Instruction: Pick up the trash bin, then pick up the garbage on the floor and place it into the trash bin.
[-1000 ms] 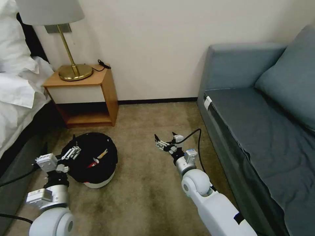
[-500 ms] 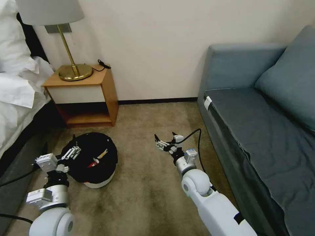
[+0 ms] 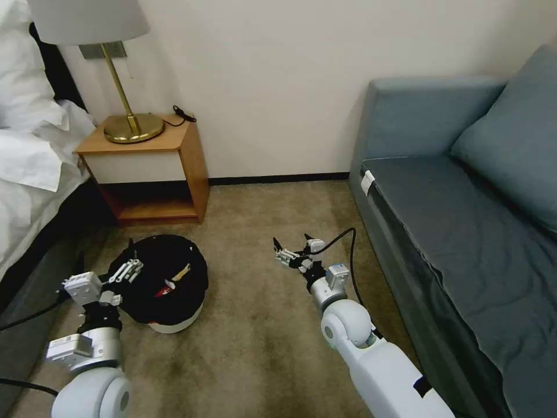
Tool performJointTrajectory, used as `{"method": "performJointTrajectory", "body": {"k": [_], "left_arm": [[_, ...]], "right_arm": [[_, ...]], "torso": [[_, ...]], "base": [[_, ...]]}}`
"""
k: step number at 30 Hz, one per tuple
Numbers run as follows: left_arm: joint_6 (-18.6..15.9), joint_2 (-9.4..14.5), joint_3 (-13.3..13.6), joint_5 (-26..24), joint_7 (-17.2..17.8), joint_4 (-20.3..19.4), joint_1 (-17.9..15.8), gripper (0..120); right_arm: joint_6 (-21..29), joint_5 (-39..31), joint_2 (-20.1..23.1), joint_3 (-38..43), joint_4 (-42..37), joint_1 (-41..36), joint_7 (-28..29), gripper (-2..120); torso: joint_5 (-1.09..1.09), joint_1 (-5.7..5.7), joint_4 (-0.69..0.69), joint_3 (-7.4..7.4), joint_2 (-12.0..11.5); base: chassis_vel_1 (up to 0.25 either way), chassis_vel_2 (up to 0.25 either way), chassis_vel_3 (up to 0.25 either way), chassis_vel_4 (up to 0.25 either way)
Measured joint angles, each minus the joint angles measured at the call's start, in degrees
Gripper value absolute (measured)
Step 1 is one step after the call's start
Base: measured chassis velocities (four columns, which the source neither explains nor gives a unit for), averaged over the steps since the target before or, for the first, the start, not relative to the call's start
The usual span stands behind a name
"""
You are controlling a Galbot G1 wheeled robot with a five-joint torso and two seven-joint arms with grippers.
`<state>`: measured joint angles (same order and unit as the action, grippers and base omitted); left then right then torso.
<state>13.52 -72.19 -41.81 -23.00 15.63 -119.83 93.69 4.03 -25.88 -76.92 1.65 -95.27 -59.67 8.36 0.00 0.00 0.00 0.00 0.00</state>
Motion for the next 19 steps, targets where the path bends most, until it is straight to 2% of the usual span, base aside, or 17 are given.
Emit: {"method": "performJointTrajectory", "body": {"k": [19], "left_arm": [[0.0, 0.0, 0.0, 0.0, 0.0, 0.0, 0.0, 100]], "right_arm": [[0.0, 0.0, 0.0, 0.0, 0.0, 0.0, 0.0, 100]], "torso": [[0.0, 0.0, 0.0, 0.0, 0.0]], "base": [[0.0, 0.0, 0.0, 0.0]]}}
